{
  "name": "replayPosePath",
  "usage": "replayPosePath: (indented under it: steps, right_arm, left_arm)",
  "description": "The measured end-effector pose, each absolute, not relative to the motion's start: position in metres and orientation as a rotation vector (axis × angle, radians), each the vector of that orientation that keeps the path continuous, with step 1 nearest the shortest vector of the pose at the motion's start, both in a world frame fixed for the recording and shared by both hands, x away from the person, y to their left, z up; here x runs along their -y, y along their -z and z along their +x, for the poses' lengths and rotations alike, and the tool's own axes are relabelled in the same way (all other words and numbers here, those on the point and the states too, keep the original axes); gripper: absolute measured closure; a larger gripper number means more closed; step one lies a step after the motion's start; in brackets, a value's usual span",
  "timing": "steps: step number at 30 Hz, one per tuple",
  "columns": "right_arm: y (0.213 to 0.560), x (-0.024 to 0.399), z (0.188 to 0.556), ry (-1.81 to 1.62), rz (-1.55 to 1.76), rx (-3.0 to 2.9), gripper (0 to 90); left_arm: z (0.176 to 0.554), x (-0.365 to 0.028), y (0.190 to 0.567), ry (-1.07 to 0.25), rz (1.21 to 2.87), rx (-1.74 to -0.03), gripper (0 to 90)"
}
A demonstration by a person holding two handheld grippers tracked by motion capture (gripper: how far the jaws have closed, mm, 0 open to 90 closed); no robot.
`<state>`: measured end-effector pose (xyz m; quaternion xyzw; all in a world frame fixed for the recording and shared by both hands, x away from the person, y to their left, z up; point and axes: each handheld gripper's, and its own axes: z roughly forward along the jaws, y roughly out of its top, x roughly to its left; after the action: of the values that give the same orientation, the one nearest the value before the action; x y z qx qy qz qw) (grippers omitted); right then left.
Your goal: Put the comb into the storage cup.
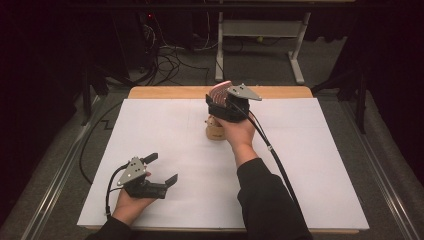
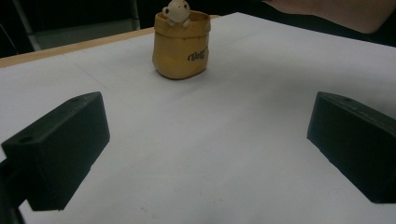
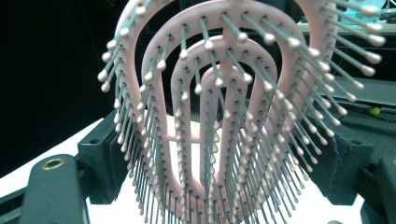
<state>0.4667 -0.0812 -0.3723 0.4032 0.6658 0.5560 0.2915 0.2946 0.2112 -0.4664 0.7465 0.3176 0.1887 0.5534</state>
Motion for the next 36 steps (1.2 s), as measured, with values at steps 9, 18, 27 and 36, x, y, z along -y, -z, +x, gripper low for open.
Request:
replayPosePath:
  steps: [9,18,27,36]
  right_arm:
    - [0.3743,0.0797,0.4672,-1.486,1.078,-1.778,19.8]
    - [0.3780,0.0769,0.4679,-1.489,1.078,-1.788,19.8]
    - [0.3810,0.0751,0.4686,-1.482,1.080,-1.797,19.7]
    - [0.3794,0.0779,0.4695,-1.485,1.102,-1.809,19.4]
  left_arm:
    - [0.2942,-0.2104,0.4664,-0.448,1.767,-0.749,0.0]
    - [0.2943,-0.2103,0.4666,-0.448,1.769,-0.748,0.0]
    - [0.2940,-0.2097,0.4667,-0.450,1.767,-0.747,0.0]
    - [0.2942,-0.2088,0.4669,-0.450,1.773,-0.745,0.0]
